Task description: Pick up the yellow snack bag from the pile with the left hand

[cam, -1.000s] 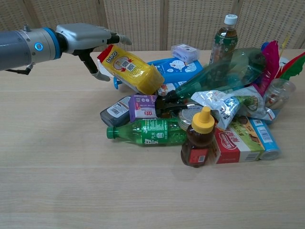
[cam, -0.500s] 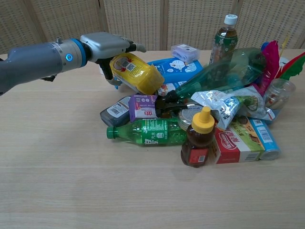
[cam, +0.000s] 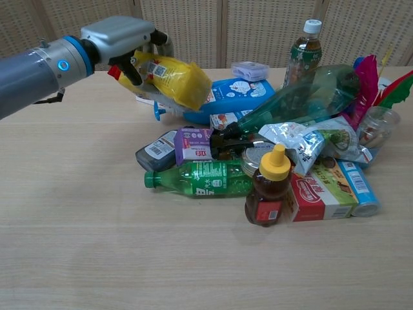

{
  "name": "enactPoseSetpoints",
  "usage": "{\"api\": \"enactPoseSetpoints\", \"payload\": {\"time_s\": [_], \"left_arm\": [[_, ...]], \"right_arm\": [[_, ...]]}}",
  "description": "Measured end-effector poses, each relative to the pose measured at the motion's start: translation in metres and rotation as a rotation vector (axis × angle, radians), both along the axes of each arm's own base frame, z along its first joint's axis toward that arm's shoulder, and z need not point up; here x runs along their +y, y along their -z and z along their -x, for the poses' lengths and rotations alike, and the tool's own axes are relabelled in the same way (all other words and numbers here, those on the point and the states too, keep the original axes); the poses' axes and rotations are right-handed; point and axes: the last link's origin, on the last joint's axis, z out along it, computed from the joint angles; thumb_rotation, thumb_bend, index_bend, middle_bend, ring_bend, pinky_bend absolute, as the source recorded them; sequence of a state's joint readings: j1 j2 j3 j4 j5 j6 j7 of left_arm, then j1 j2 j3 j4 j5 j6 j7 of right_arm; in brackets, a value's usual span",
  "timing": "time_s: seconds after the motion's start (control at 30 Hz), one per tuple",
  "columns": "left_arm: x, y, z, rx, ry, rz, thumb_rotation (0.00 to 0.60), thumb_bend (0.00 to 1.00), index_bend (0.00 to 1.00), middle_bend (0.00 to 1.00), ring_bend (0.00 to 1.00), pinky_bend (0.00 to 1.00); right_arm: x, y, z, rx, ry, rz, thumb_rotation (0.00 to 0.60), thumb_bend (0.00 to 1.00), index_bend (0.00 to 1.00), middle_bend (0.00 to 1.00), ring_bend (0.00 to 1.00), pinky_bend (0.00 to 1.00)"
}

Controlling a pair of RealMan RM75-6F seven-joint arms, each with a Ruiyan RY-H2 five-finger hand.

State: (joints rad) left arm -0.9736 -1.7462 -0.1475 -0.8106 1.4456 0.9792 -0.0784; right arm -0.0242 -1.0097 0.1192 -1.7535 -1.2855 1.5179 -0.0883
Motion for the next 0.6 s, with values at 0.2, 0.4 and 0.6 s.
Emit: {"api": "enactPoseSetpoints", "payload": {"time_s": [0.2, 0.4, 0.6], "left_arm": [[-0.017, -0.036, 0.003, -0.163, 0.027, -0.026, 0.6, 0.35, 0.71, 0.8, 0.85, 0.6], [-0.043, -0.08, -0.004, -0.393, 0.026, -0.04, 0.6, 0.34, 0.71, 0.8, 0.85, 0.59], [-0.061, -0.133, -0.017, -0.605, 0.045, -0.129, 0.6, 0.33, 0.7, 0.8, 0.85, 0.59]], "right_arm": [[-0.005, 0.011, -0.001, -0.022, -0.013, -0.032, 0.442, 0.19, 0.0, 0.0, 0.0, 0.0], [-0.009, 0.028, -0.002, -0.06, -0.038, -0.065, 0.442, 0.19, 0.0, 0.0, 0.0, 0.0], [-0.01, 0.038, 0.0, -0.084, -0.057, -0.082, 0.438, 0.19, 0.0, 0.0, 0.0, 0.0]]}}
